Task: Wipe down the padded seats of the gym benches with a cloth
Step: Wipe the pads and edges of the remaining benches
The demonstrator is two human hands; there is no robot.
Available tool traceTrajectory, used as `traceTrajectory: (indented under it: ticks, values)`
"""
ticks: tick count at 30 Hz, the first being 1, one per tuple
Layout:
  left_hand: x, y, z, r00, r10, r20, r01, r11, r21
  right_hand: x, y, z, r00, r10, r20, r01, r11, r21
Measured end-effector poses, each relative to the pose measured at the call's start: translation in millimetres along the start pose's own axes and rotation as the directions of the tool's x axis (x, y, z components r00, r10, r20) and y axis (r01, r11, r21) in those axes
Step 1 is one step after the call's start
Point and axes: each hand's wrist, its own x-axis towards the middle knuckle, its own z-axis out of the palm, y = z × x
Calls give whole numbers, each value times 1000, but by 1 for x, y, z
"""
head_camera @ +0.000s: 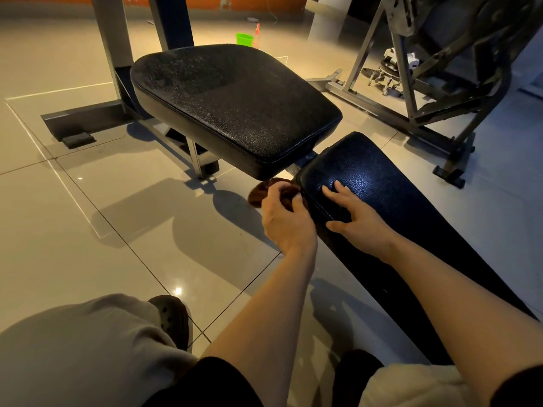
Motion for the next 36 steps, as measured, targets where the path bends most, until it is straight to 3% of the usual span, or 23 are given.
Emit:
traceTrajectory:
  ticks: [8,14,21,25,31,36]
  values:
    - [-25,-29,-7,968,-11,252,1,999,40,1,-1,-1,1000,-21,3,21,999,-38]
    - [6,-6,-1,999,-40,0,40,994,-104,1,-1,0,1000,-3,-3,3,1000,-13]
    - [7,-17,1,998,-27,57,31,997,-71,2,0,3,1000,-14,-14,13,999,-42]
    - [-6,-34,-6,963,-207,171,218,975,-49,0,-3,1,1000,-13,-4,13,998,-59]
    - [-11,-16,-3,999,-26,39,31,989,-143,0,-4,0,1000,4,16,-3,999,-40]
    - [-36,-41,4,982,-42,186,59,995,-86,1,-3,-1,1000,6,26,-5,998,-60]
